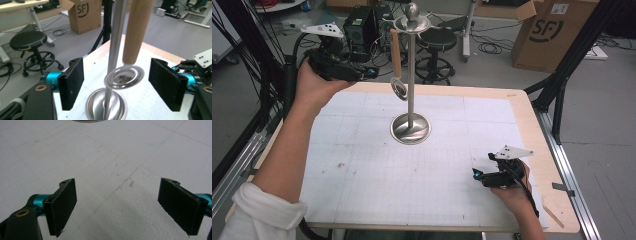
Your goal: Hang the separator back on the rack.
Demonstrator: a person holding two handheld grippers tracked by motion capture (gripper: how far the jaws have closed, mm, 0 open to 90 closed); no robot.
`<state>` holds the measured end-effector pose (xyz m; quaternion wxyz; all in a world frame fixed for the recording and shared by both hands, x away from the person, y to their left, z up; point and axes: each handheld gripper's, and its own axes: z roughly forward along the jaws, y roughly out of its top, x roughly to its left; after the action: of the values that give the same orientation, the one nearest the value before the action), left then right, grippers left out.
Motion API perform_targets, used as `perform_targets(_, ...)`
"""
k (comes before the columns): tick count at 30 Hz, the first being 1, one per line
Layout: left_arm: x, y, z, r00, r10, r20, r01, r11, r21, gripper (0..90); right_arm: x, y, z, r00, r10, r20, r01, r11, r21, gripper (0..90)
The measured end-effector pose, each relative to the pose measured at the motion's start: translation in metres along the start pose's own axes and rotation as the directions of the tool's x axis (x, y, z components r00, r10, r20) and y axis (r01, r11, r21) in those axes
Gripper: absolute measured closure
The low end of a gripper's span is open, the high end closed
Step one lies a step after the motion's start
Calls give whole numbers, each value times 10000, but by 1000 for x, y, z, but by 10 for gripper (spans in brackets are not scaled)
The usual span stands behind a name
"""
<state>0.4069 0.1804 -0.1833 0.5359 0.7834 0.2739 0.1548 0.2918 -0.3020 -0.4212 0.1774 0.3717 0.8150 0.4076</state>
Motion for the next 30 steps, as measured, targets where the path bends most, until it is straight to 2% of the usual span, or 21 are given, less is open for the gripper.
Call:
perform_targets(3, 0, -3, -4, 10000, 68, -19, -68, 10000, -27, 256, -1, 0, -1, 10000, 48, 0, -48, 10000, -34, 141)
perform_targets(6, -1, -5, -6, 9996, 97, -269, -92, 9998, 201, 235, 0, 0, -1, 10000, 94, 7, -94, 10000, -8, 141)
perform_targets(10, -3, -10, -8, 9993, 116, -367, -104, 9994, 337, 205, 0, 0, 0, 10000, 49, -7, -49, 10000, -10, 141)
perform_targets(20, -1, -26, -13, 9988, -358, -336, 366, 9990, 249, 147, 2, 0, 0, 10000, 13, 9, -13, 10000, 53, 141)
perform_targets(26, -3, -34, -12, 9986, -208, -495, 229, 9989, 418, 114, 1, 0, 0, 10000, 62, 0, -62, 10000, 31, 141)
perform_targets(30, -7, -41, -12, 9989, -152, -437, 171, 9990, 421, 85, 1, -1, 0, 10000, 78, 31, -78, 10000, 32, 141)
